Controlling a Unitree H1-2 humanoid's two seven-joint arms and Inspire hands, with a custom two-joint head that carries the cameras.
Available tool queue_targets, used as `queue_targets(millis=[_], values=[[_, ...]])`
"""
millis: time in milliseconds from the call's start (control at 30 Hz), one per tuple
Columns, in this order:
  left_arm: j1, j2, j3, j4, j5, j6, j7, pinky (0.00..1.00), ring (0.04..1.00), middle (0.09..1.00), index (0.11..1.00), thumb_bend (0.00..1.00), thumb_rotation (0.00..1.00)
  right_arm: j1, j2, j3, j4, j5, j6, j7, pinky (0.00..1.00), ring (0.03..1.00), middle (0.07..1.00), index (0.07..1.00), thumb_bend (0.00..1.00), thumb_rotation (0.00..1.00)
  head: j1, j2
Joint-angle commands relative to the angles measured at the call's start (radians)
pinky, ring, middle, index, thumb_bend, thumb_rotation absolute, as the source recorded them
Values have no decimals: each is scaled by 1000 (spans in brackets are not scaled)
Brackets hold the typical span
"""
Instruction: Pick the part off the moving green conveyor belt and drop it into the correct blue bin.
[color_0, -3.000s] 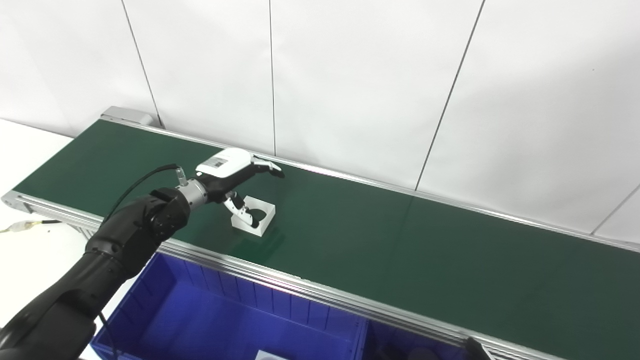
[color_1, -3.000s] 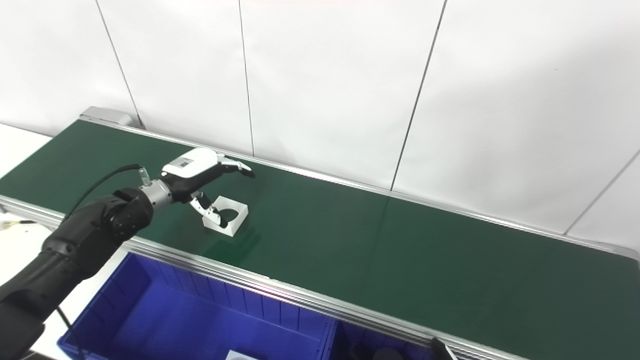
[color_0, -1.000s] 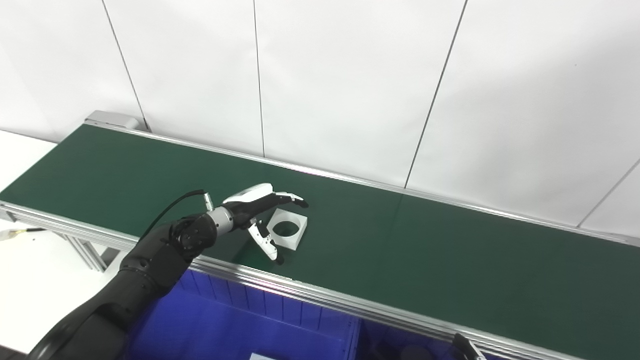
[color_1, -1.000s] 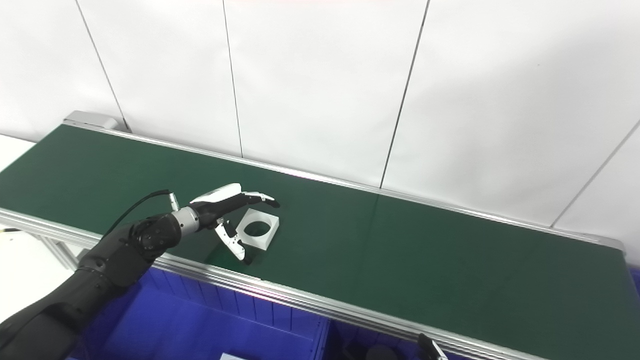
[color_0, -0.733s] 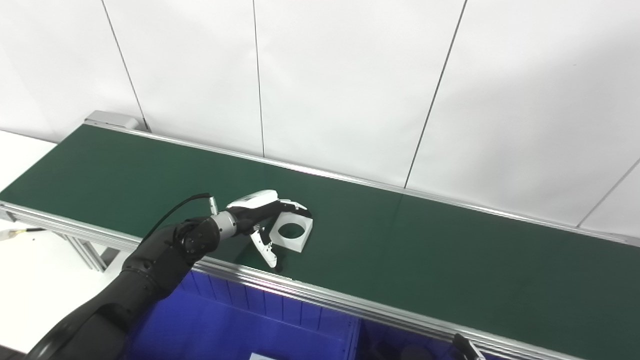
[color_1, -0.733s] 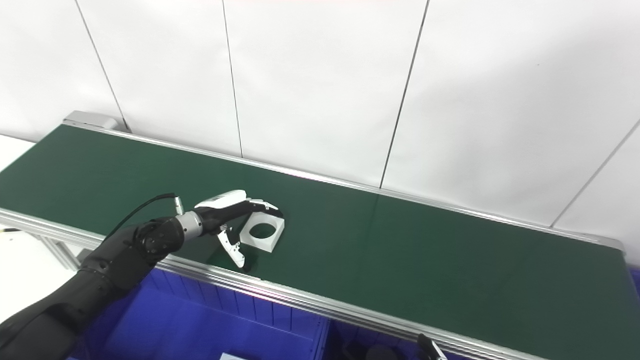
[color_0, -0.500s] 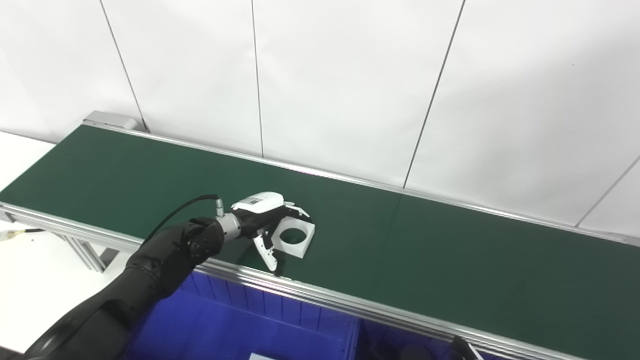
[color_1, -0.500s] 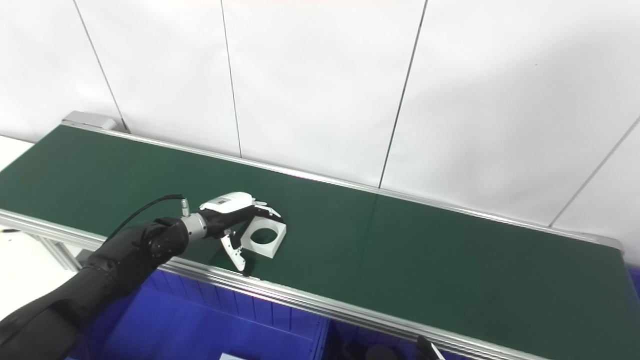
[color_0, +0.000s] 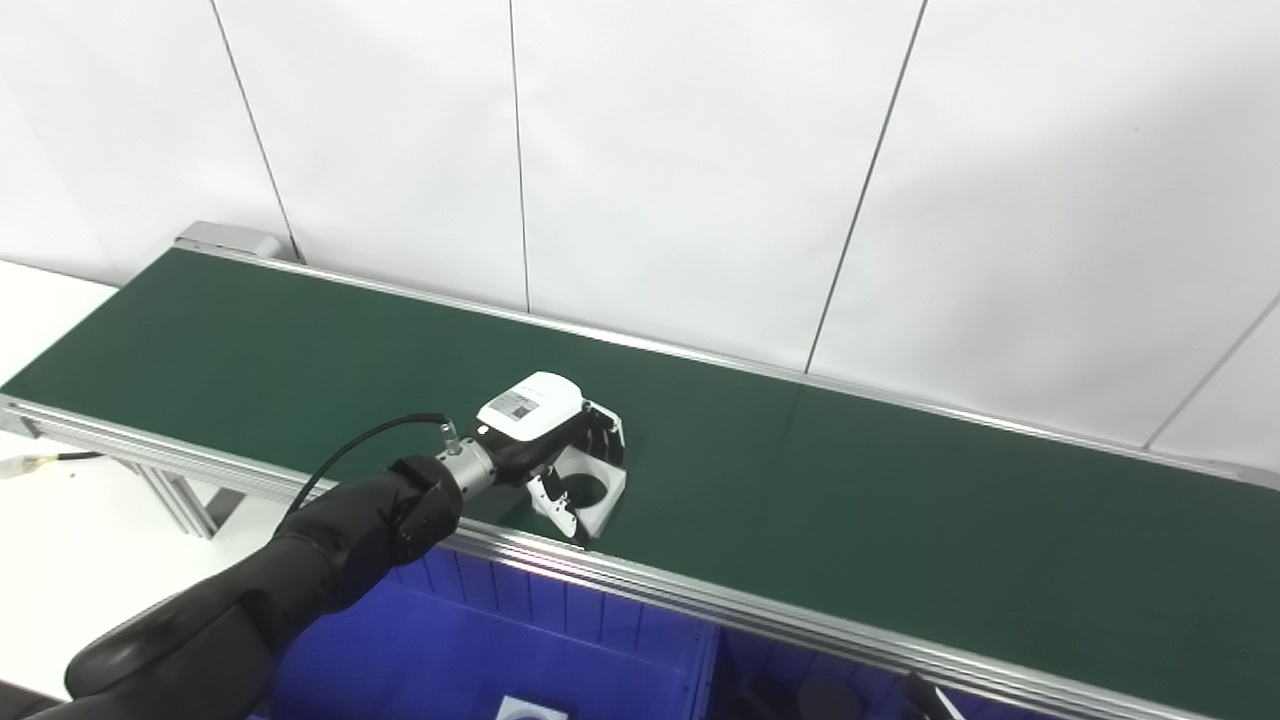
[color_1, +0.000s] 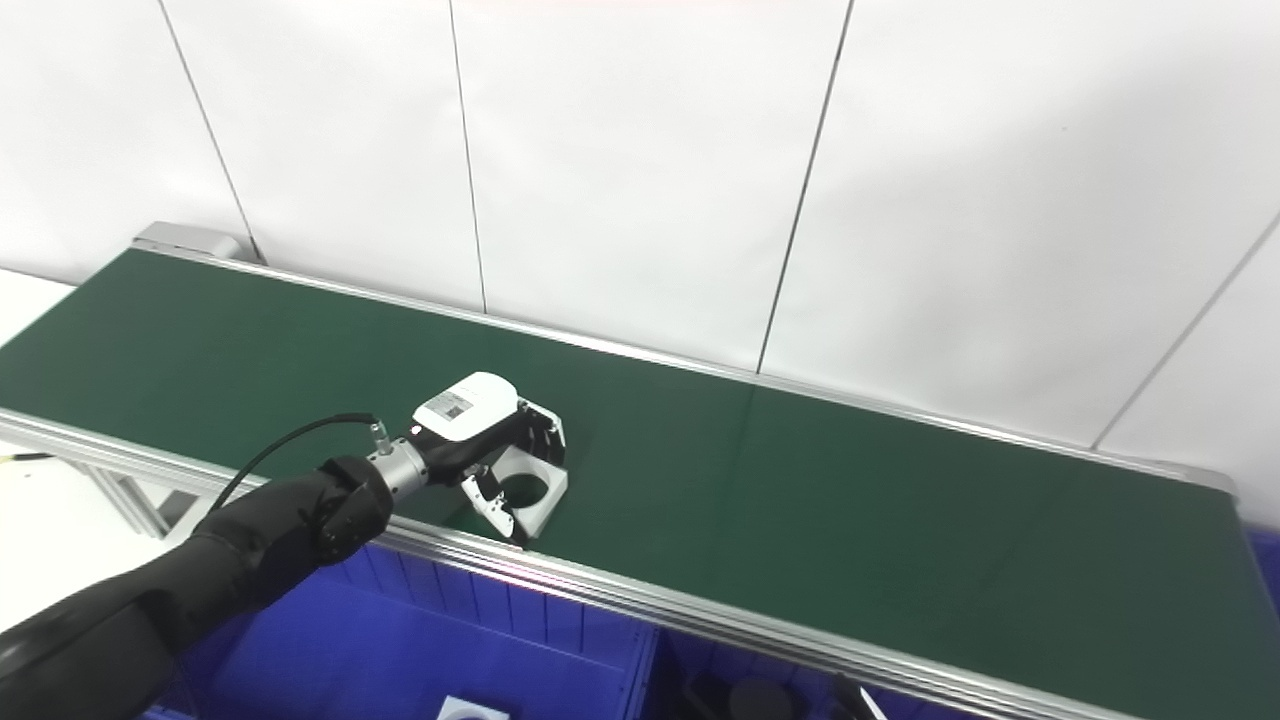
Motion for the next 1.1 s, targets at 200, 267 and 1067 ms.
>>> queue_targets(millis=[200,267,1067], values=[[-15,24,-63,44,-41,33,122,341,375,473,517,499,0,-2,6,-13,-28,2,-51,-7,782,843,865,854,607,0,0,1],[-13,25,-73,47,-54,33,132,339,373,470,518,499,0,-4,6,-14,-28,7,-51,-3,782,843,864,854,604,0,1,1],[204,84,328,-468,-335,44,-288,327,426,496,529,473,0,-30,11,-15,-13,2,-51,10,791,852,870,857,608,0,1,-8]])
